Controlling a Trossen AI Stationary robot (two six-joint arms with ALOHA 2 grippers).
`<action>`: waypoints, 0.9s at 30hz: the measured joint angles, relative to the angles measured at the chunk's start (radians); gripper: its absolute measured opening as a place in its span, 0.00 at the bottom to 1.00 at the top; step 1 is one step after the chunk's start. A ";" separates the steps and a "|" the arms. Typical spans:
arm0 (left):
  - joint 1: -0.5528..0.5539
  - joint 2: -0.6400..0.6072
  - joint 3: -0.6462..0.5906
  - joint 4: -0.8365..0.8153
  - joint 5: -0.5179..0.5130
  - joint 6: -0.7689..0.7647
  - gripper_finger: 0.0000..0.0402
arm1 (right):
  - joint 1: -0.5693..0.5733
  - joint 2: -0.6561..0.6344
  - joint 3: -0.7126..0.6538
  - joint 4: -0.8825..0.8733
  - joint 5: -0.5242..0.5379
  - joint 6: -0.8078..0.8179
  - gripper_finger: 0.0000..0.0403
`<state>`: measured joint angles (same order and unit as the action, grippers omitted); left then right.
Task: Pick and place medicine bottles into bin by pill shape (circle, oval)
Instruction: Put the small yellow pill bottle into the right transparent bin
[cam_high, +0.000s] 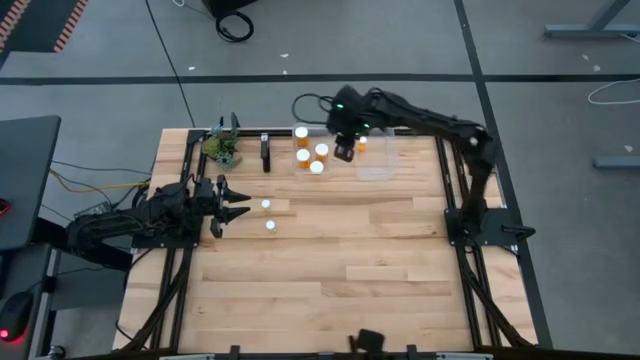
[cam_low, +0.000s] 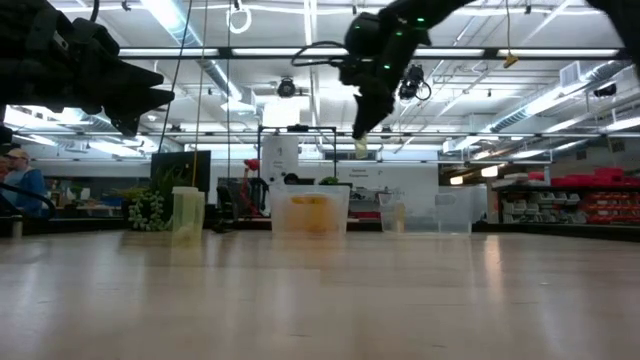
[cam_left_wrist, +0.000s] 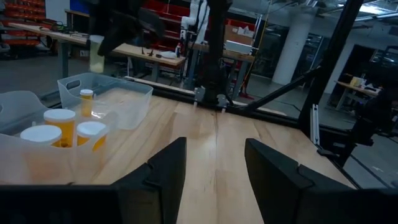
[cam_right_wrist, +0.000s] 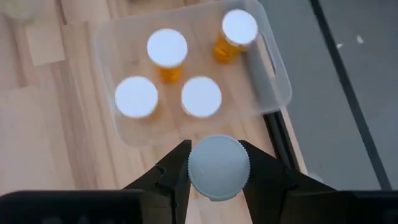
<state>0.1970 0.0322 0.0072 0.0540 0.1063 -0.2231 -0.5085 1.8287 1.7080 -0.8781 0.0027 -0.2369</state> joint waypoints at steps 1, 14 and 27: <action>0.000 0.000 0.000 0.000 0.000 0.000 0.43 | -0.007 -0.040 -0.062 0.043 -0.001 0.005 0.32; 0.000 0.000 0.000 0.000 0.000 0.000 0.43 | -0.097 -0.363 -0.490 0.227 -0.004 0.046 0.32; 0.000 0.000 0.000 0.000 0.000 0.000 0.43 | -0.203 -0.375 -0.662 0.347 -0.035 0.095 0.32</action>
<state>0.1970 0.0322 0.0073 0.0540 0.1065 -0.2230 -0.7111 1.4541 1.0463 -0.5314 -0.0324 -0.1423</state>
